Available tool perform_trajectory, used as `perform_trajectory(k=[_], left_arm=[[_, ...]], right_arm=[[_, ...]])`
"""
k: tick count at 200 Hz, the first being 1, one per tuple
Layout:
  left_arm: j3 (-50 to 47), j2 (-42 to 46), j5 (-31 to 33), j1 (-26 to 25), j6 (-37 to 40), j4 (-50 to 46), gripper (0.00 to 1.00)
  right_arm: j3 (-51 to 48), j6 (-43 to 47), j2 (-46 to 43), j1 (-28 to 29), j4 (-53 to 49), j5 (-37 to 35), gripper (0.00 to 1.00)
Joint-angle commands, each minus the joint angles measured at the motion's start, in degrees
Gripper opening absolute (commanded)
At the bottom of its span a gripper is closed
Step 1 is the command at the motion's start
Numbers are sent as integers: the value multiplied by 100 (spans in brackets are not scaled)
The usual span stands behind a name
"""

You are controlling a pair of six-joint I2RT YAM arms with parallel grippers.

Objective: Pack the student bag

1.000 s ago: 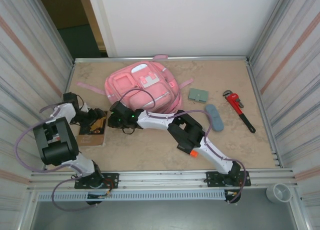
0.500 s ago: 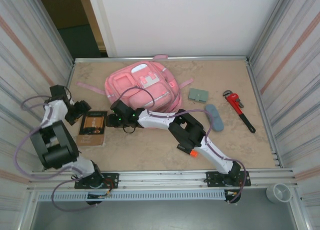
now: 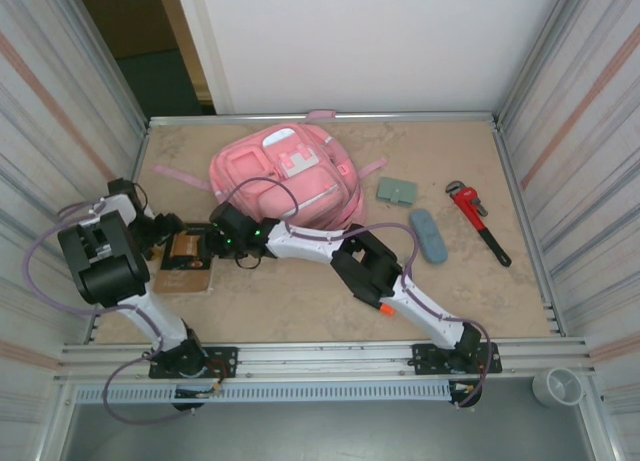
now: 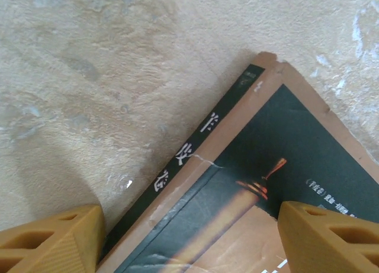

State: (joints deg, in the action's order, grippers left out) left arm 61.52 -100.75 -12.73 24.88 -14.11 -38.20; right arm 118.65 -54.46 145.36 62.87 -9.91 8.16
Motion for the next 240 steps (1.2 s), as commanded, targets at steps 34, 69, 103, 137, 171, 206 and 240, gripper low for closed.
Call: perform_trajectory(k=[34,69,103,137,171,206,240], left_arm=[[-498,6,-1374,-598,-46,-294,75],[-861,413,-1694,-810,-214,-267,74],[-1078,913,-1703,-1105,-326,-402,73],[-1361,1246,-1544,-1271,-641,-273,74],[-1647,1674,-1412,-1282,-824,-100,74],[-1825,1907,-1502,-1326,-866,12,75],[-1835,2006,-1513,-1416,-867,67,75]], right_arm=[[-869,4,-358,-160,-69,-399,59],[-1749,129,-961,-325,230,-394,56],[-2278,348,-1436,-477,183,-378,53],[-2662,395,-1534,-445,107,-381,47],[-2793,526,-1567,-368,19,-459,34],[-2545,760,-1360,-322,117,-198,19],[-2419,1169,-1355,-350,336,205,0]])
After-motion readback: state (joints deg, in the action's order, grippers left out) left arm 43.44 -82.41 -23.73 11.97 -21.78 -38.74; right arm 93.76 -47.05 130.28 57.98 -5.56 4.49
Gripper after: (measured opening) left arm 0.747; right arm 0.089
